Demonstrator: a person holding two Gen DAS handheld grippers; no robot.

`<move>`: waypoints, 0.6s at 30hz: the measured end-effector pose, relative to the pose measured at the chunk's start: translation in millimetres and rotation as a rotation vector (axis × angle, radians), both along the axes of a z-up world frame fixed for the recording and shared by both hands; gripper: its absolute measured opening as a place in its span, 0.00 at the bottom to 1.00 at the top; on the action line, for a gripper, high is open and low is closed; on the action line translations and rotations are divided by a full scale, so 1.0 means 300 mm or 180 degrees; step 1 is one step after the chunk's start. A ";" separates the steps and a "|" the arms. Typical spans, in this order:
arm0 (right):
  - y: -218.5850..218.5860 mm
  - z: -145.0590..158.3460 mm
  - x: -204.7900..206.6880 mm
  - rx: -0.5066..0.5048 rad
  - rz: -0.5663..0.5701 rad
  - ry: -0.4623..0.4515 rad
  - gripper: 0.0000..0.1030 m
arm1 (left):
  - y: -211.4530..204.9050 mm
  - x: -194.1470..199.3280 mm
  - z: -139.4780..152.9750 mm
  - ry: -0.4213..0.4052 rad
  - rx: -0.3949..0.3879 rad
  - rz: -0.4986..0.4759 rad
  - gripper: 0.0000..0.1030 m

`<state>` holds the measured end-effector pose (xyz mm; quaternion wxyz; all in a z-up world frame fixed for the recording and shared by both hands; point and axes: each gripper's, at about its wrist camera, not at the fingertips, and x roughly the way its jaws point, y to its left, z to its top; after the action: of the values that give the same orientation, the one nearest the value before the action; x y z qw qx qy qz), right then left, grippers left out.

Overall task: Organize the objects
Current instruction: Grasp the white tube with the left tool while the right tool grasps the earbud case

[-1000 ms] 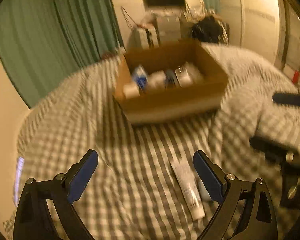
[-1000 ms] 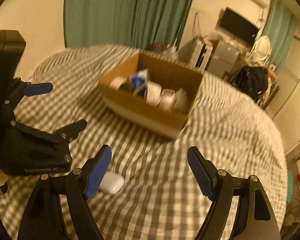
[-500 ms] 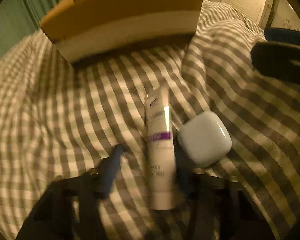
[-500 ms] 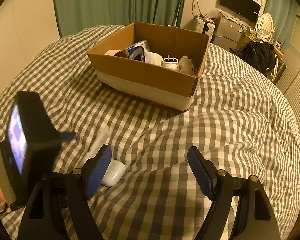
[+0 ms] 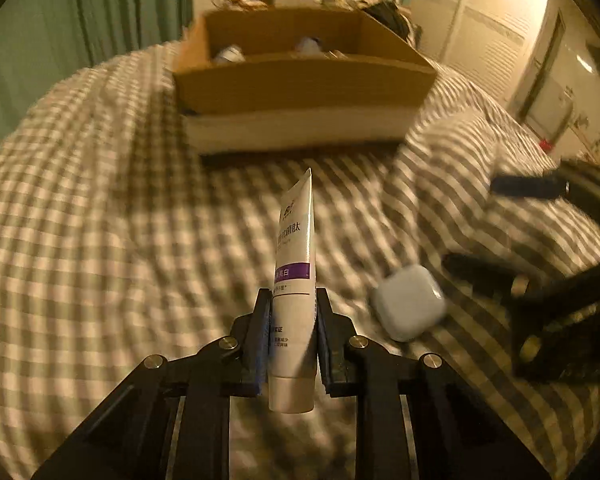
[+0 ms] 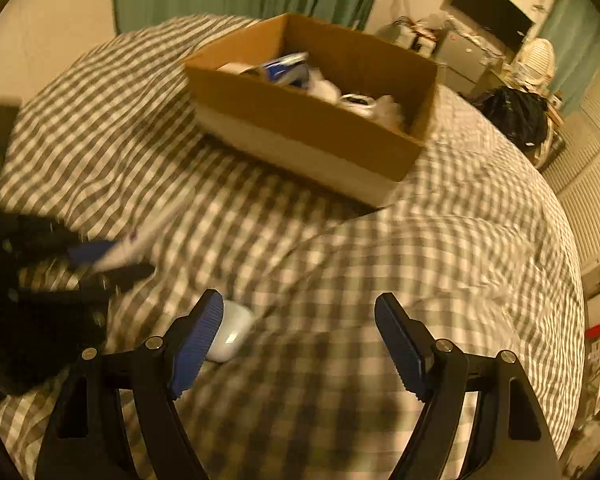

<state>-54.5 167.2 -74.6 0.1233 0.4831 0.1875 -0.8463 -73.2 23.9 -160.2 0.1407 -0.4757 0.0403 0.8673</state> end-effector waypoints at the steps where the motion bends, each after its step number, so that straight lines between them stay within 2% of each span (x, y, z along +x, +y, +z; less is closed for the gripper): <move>1: -0.021 -0.008 0.000 0.0014 0.0043 -0.0032 0.76 | -0.016 0.001 0.005 0.0050 -0.0049 0.0043 0.19; 3: -0.066 -0.032 -0.009 0.0079 0.0127 -0.0107 0.76 | -0.043 0.002 0.013 0.0147 -0.0159 0.0111 0.19; 6: -0.108 -0.093 -0.040 0.0155 0.0153 -0.0346 0.75 | -0.086 -0.016 0.015 0.0155 -0.0150 0.0182 0.19; 12: -0.144 -0.200 -0.070 0.0303 0.0196 -0.0795 0.64 | -0.132 -0.038 0.010 0.0093 -0.0078 0.0219 0.19; 16: -0.167 -0.231 -0.060 0.0389 0.0288 -0.0919 0.55 | -0.135 -0.039 0.003 0.0069 -0.0050 0.0237 0.20; 18: -0.176 -0.235 -0.053 0.0437 0.0307 -0.0906 0.55 | -0.135 -0.035 0.008 0.0080 -0.0044 0.0237 0.20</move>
<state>-70.3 114.6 -145.2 0.1559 0.5958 0.2485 -0.7477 -83.8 -16.5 -157.8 0.1046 -0.4669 0.0304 0.8776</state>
